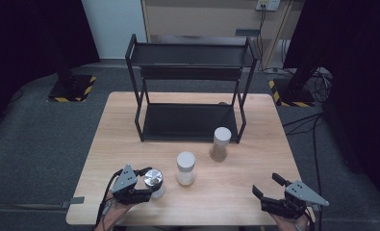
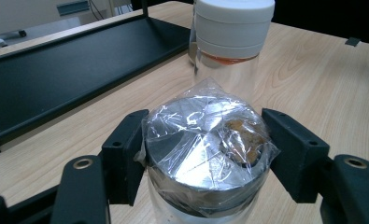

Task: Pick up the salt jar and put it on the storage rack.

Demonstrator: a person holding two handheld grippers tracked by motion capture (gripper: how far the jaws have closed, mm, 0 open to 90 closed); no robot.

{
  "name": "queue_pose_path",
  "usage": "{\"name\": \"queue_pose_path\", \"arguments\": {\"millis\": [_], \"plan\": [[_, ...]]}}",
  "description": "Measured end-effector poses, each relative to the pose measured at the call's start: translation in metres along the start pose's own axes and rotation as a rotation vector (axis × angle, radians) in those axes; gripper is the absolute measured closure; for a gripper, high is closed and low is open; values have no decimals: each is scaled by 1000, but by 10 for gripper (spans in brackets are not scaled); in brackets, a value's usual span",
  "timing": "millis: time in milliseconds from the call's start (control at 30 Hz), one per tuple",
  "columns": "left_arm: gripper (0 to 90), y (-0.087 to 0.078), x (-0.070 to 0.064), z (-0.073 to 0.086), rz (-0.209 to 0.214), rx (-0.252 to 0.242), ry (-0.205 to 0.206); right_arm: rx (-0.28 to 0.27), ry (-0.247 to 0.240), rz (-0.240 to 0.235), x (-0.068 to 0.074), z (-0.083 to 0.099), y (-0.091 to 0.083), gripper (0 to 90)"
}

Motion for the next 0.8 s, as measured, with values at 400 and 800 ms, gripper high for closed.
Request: {"name": "queue_pose_path", "arguments": {"millis": [400,800], "plan": [[342,-3,2,-7,-27,6,-13,1,3,-3,-1,0,0,109],[342,4,12,-39,-62,23,-33,5,-1,-6,-1,0,1,110]]}}
Point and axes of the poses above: each handheld gripper's, and its own axes: y roughly forward along the jaws, z roughly out of its underside, x roughly to its left, the point moved 1 cm from there along y, roughly forward along the jaws, and after that the axes turned 10 degrees about -z, right-handed, at the moved point
